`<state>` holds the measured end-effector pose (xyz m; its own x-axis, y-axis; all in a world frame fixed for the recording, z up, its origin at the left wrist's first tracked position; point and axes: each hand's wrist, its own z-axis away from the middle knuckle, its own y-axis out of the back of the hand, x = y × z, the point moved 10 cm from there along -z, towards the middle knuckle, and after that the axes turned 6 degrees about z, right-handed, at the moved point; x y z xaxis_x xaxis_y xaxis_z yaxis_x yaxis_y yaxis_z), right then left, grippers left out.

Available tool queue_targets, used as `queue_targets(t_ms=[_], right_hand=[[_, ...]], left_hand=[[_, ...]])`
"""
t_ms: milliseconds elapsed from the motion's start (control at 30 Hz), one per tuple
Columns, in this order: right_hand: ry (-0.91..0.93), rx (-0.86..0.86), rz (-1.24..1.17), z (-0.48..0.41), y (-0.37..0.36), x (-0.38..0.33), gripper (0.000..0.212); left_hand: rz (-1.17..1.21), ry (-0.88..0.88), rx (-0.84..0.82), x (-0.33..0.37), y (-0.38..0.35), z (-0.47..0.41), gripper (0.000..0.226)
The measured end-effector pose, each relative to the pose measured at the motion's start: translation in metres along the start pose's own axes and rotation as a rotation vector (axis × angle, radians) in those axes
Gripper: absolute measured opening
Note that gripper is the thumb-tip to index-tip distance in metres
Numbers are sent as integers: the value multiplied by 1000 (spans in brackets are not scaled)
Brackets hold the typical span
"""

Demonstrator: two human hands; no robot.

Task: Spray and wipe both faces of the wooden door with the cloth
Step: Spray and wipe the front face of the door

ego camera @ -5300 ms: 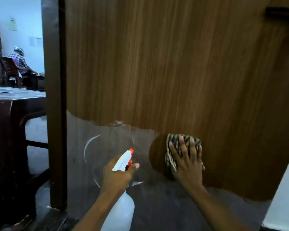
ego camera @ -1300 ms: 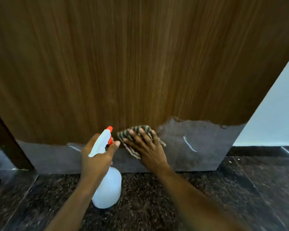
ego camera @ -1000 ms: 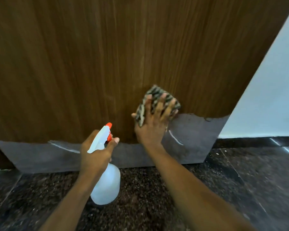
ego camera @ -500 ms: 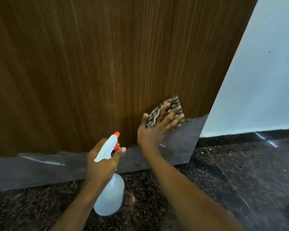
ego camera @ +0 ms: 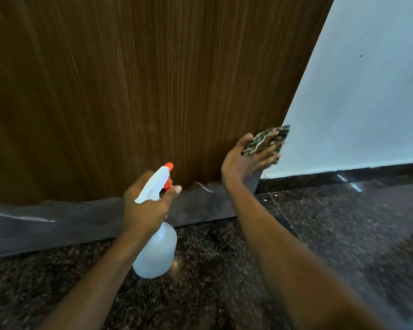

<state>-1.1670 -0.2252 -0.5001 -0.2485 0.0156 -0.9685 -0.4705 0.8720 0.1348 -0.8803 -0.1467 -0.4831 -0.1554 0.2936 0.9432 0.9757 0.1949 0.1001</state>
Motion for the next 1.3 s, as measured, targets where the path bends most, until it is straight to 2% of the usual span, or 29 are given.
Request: queue_targets(t_ms=[67, 133, 167, 200, 233, 333, 433, 500, 533, 633, 800, 900, 1000, 1067, 1133, 1200, 1267, 1300], right_hand=[[200, -13, 76, 13, -3, -25, 85], [576, -57, 268, 52, -19, -34, 72], [701, -83, 350, 71, -24, -25, 69], [724, -116, 380, 78, -25, -6, 69], [667, -111, 378, 75, -18, 13, 70], [278, -1, 265, 32, 8, 55, 78], [-147, 76, -102, -26, 8, 56, 78], [-412, 86, -245, -51, 5, 63, 74], [-471, 62, -244, -53, 6, 67, 77], [-500, -23, -233, -27, 9, 99, 76], [-771, -91, -236, 3, 28, 197, 86], [-793, -84, -243, 15, 39, 203, 66], [-699, -96, -234, 37, 25, 164, 58], [-563, -147, -182, 52, 6, 127, 67], [-345, -200, -71, 71, -9, 92, 78], [-151, -284, -19, 92, -19, 83, 87], [-262, -327, 4, 97, -18, 117, 89], [-404, -304, -17, 93, -7, 132, 88]], left_hand=[[5, 4, 5, -3, 1, 4, 21], [-4, -7, 5, -5, 1, 6, 22], [-11, -7, 2, -5, -1, 8, 24], [-10, -4, -2, -6, -6, 10, 26], [-4, 0, -8, -8, -12, 13, 26], [33, 42, -30, -13, -33, 15, 24], [52, 61, -34, -16, -46, 8, 20], [49, 77, -42, -22, -48, 9, 17], [48, 87, -55, -26, -49, 13, 16], [39, 132, -62, -44, -45, 37, 16], [-90, 257, -41, -74, -61, 88, 26], [-130, 422, -17, -89, -62, 104, 29], [-87, 485, 31, -94, -51, 106, 38], [-63, 477, 51, -95, -46, 110, 40], [-32, 465, 47, -96, -49, 112, 34], [-60, 454, 38, -97, -50, 114, 26], [-93, 459, 50, -101, -48, 115, 16], [-98, 453, 57, -101, -48, 114, 14]])
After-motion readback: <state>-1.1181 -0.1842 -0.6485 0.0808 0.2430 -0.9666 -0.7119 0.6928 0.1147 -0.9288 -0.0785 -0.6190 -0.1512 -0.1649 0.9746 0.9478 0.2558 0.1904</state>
